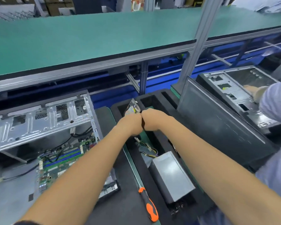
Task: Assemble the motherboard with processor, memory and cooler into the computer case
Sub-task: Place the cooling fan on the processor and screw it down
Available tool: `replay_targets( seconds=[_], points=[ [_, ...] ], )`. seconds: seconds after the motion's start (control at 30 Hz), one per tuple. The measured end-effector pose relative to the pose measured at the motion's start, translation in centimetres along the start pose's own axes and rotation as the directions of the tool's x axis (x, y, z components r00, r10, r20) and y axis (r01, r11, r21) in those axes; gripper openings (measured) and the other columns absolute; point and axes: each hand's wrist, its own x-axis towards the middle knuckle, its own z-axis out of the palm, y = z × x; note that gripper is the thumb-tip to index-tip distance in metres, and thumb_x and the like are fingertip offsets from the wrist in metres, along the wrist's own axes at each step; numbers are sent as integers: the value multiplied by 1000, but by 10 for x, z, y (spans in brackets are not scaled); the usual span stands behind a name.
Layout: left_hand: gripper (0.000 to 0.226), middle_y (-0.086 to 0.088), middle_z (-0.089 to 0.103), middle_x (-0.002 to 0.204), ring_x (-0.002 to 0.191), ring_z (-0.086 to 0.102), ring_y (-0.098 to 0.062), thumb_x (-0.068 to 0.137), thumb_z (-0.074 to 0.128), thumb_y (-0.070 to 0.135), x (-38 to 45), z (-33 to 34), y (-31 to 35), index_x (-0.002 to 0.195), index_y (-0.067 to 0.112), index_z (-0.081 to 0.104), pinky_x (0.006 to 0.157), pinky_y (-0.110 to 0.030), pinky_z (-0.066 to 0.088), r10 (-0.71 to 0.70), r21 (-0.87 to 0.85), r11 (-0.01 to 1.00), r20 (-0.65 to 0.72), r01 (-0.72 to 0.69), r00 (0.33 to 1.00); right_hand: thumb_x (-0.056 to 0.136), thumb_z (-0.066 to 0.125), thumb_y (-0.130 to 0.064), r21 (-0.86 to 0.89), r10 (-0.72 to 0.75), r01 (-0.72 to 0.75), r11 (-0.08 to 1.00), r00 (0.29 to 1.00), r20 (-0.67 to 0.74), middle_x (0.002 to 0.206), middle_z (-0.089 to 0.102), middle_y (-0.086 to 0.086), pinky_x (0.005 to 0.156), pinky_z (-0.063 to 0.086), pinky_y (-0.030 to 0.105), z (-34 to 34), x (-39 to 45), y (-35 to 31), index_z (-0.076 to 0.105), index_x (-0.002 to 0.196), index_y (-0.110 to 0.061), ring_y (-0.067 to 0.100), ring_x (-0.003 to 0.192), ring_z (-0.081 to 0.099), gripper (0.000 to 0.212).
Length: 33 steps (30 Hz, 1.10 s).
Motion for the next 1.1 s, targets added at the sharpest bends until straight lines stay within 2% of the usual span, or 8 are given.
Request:
replay_targets(
  seconds=[0.13, 0.27, 0.43, 0.57, 0.67, 0.83, 0.97, 1.1],
  points=[
    [14, -15, 63, 96, 88, 61, -34, 86, 46, 8, 26, 16, 26, 97, 7, 56, 70, -38, 46, 25, 4, 1000, 127, -26, 992, 86, 58, -10, -123, 40, -25, 992, 991, 126, 109, 66, 14, 70, 48, 33, 18, 11, 36, 56, 93, -11, 28, 81, 57, 8],
    [6, -14, 63, 103, 82, 55, -30, 86, 49, 12, 34, 33, 48, 81, 12, 46, 67, -34, 42, 54, -17, 999, 156, -52, 986, 79, 66, -8, -287, 153, -68, 955, 946, 284, 128, 59, 12, 85, 52, 35, 39, 17, 66, 58, 128, -8, 30, 113, 60, 49],
    [25, -17, 56, 118, 108, 54, -33, 87, 50, 14, 37, 57, 62, 110, 4, 52, 79, -38, 45, 35, -31, 999, 162, -30, 986, 77, 75, -18, -506, 328, -10, 862, 774, 542, 139, 50, 6, 92, 52, 35, 65, 22, 90, 55, 136, -9, 24, 119, 59, 62],
    [29, -17, 53, 120, 108, 53, -33, 89, 49, 14, 42, 69, 69, 115, 3, 50, 81, -38, 45, 38, -24, 999, 180, -34, 983, 70, 85, -33, -502, 319, -23, 865, 797, 513, 154, 30, 1, 95, 47, 36, 82, 16, 100, 28, 152, -19, 23, 132, 47, 101],
    [27, -16, 53, 118, 106, 53, -32, 90, 49, 14, 44, 74, 75, 115, 3, 51, 81, -39, 46, 41, -24, 999, 195, -37, 980, 67, 87, -30, -492, 283, -32, 870, 850, 445, 156, 17, 4, 103, 41, 40, 97, 11, 103, 20, 153, -23, 26, 139, 35, 110],
    [27, -15, 50, 117, 105, 52, -33, 90, 49, 14, 49, 82, 85, 115, 4, 52, 74, -38, 41, 30, -11, 1000, 178, -29, 984, 61, 88, -47, -496, 282, -24, 868, 845, 453, 158, 2, 4, 104, 41, 43, 109, 12, 102, 7, 156, -24, 28, 139, 36, 126],
    [31, -16, 46, 119, 109, 48, -33, 91, 47, 13, 52, 89, 89, 121, 3, 49, 77, -38, 39, 17, -16, 1000, 152, -15, 988, 66, 85, -41, -455, 248, -34, 890, 873, 421, 156, 8, 2, 94, 48, 37, 107, 6, 104, 9, 155, -16, 24, 131, 46, 120],
    [30, -17, 45, 117, 106, 48, -35, 90, 48, 11, 55, 92, 94, 118, 1, 49, 74, -39, 39, 17, -51, 999, 164, -9, 986, 73, 81, -32, -393, 238, -66, 917, 882, 408, 149, 32, -3, 82, 46, 30, 103, 3, 106, 4, 154, -12, 18, 120, 55, 114]
  ],
)
